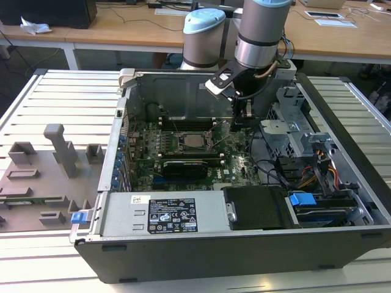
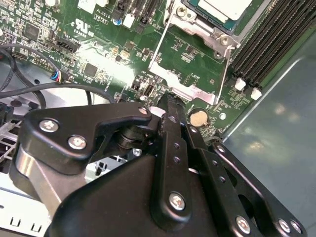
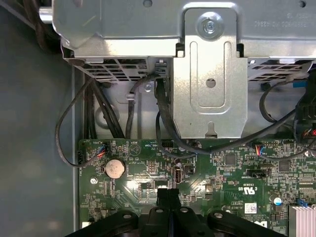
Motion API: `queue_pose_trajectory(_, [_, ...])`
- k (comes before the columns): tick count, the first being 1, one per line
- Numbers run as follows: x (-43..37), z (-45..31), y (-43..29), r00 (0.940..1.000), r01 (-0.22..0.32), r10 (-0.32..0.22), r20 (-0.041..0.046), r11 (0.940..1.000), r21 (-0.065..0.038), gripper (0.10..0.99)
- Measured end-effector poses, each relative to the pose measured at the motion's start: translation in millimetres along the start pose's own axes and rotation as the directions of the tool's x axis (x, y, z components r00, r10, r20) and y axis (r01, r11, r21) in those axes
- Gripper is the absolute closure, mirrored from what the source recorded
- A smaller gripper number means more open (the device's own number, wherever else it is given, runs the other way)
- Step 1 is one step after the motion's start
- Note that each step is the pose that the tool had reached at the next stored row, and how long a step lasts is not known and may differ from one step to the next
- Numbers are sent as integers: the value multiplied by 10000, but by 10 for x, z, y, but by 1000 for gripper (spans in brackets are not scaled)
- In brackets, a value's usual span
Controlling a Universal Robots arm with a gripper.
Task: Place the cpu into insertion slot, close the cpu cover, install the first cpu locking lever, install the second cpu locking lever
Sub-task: 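Close the cpu cover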
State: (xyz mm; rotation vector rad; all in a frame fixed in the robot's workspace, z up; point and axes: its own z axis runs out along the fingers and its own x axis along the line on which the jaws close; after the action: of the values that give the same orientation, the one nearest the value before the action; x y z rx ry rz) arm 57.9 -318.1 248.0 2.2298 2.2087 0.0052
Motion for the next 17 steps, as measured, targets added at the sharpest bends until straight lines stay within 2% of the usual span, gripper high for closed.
queue_pose_trajectory(3, [0, 1, -50, 10000, 1, -1, -2, 10000, -3, 980])
queue_pose_trajectory(5, [-1, 0, -144, 10000, 0, 0, -1, 10000, -10, 980])
queue_pose_trajectory(9, [-2, 0, -215, 10000, 0, 0, -2, 10000, -17, 980])
queue_pose_trajectory(12, [-2, -1, -296, 10000, 0, 0, -2, 10000, -22, 980])
queue_pose_trajectory(17, [-3, -1, -351, 10000, 0, 0, -2, 10000, -22, 980])
